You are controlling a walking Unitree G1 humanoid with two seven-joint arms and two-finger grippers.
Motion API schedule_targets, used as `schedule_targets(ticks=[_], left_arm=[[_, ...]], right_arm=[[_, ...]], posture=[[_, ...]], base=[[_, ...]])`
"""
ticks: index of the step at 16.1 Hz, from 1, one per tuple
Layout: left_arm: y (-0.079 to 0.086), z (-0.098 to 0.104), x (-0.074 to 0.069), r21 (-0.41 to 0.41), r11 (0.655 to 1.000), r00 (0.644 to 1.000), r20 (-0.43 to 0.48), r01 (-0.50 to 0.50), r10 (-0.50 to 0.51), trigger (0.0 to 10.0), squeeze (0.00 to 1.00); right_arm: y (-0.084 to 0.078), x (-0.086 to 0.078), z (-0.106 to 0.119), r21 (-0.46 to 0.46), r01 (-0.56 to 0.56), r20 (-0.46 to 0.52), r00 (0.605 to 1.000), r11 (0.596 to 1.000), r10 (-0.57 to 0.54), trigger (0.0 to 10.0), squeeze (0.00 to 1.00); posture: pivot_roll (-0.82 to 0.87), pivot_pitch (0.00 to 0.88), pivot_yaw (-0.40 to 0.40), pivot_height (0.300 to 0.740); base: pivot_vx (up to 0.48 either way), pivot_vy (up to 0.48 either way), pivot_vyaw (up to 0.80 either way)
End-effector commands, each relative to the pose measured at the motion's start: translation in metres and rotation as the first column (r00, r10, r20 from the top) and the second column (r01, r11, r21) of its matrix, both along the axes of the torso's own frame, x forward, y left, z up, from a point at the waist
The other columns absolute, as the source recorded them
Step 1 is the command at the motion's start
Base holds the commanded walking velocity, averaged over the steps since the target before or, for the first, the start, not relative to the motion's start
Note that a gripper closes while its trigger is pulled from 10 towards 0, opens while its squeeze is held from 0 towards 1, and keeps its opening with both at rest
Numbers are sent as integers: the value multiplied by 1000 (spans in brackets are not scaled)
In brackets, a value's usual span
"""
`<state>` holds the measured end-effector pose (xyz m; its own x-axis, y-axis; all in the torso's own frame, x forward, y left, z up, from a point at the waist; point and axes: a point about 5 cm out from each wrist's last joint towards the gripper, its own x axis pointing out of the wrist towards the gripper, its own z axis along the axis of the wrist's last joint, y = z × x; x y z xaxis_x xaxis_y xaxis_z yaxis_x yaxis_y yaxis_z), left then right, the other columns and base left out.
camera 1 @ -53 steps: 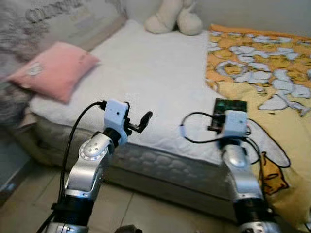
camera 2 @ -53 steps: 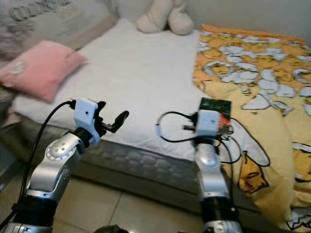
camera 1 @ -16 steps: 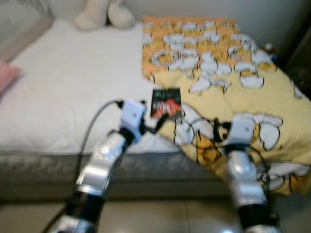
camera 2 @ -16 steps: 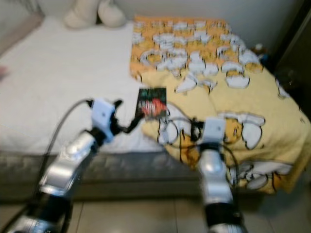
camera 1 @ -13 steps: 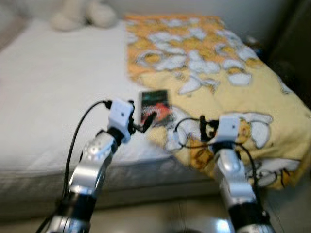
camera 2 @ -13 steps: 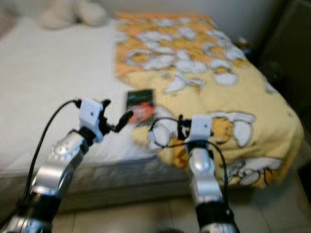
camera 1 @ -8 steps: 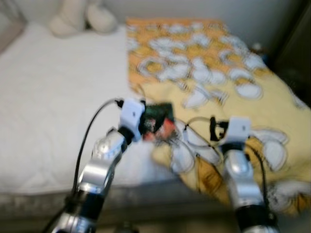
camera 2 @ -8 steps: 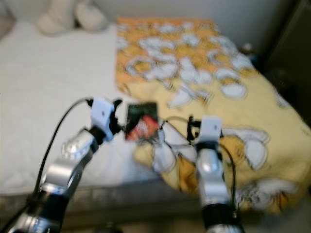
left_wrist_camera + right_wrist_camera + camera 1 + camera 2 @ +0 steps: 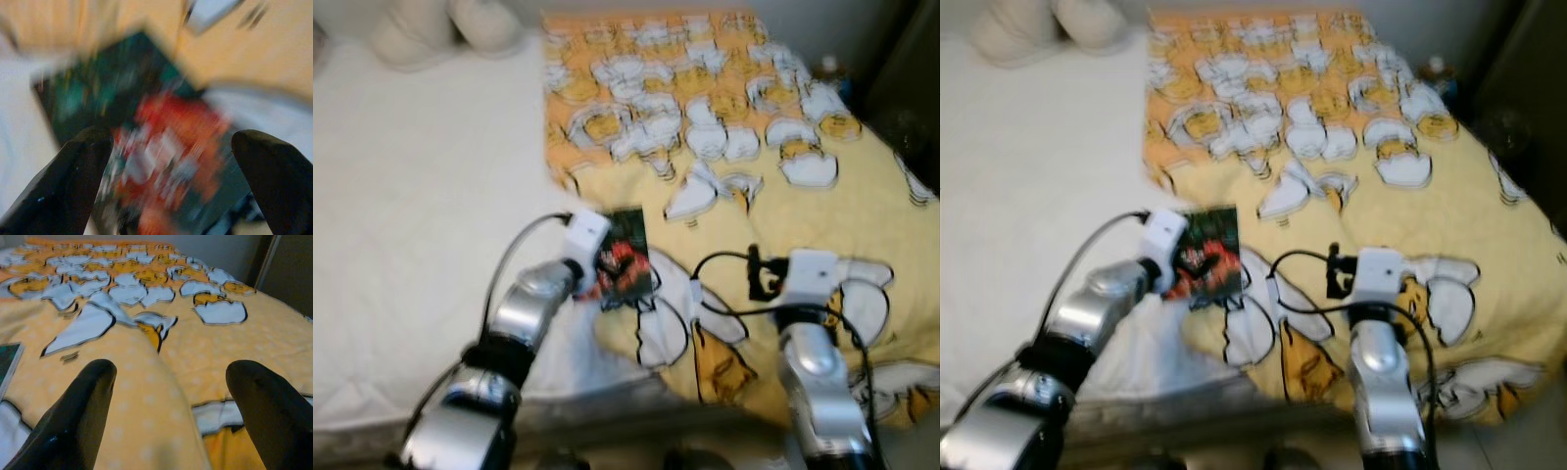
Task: Clean up the room
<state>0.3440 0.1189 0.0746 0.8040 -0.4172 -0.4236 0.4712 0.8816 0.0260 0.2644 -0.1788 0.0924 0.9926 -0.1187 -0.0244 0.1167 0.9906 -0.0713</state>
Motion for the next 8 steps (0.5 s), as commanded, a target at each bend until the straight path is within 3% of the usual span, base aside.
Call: schedule_targets(ticks=[1,3,7,8], left_arm=[[10,-8,0,32,998,999,-26,-47,48,10000,0],[19,-7,4,39,995,995,-27,-96,97,10000,0],[32,-2,13,-6,984,984,-35,-176,176,10000,0],[36,-3,13,-74,970,972,-75,-230,225,10000,0]], right_arm=[[3,-5,6,8,-28,9,1000,1000,28,10000,0],[12,-23,6,80,-122,-10,992,989,123,10000,0],[26,-41,-8,166,-249,-121,955,954,270,10000,0],[30,-46,-7,179,-283,-141,940,942,310,10000,0]], posture=[[-87,242,35,740],[-131,293,43,740],[-137,320,38,740],[-140,326,36,740]], base=[[0,0,0],[0,0,0],[0,0,0],[0,0,0]])
